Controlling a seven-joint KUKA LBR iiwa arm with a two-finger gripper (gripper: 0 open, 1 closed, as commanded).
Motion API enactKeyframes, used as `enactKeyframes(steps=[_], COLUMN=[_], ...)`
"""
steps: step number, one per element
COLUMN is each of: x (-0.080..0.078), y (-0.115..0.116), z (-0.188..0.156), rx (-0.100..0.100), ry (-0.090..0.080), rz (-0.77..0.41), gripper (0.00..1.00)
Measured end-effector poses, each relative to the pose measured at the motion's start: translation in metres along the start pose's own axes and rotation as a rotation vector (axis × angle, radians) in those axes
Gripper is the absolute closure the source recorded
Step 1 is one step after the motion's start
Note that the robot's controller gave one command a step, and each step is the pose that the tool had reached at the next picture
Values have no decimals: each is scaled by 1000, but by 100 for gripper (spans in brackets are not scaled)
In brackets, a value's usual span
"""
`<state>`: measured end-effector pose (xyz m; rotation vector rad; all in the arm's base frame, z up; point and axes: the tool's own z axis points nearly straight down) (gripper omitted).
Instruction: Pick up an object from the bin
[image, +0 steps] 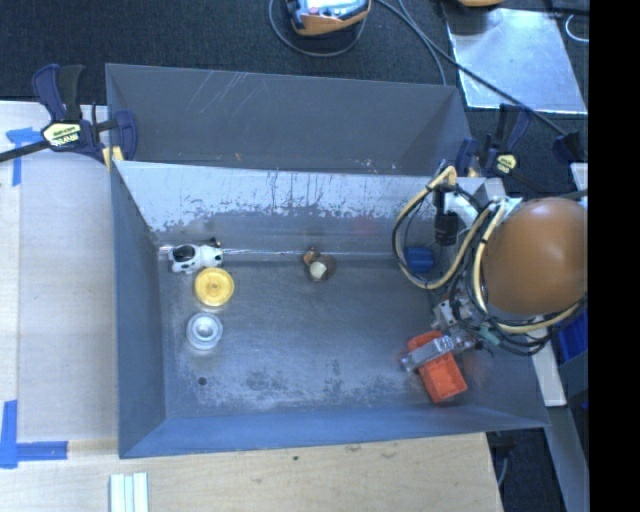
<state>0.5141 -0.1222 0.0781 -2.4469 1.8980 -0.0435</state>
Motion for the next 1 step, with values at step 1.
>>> enactKeyframes(steps=[1], x=[27], y=[-36], z=[-145], rx=[9], ry=[3], rz=[-31], gripper=[100])
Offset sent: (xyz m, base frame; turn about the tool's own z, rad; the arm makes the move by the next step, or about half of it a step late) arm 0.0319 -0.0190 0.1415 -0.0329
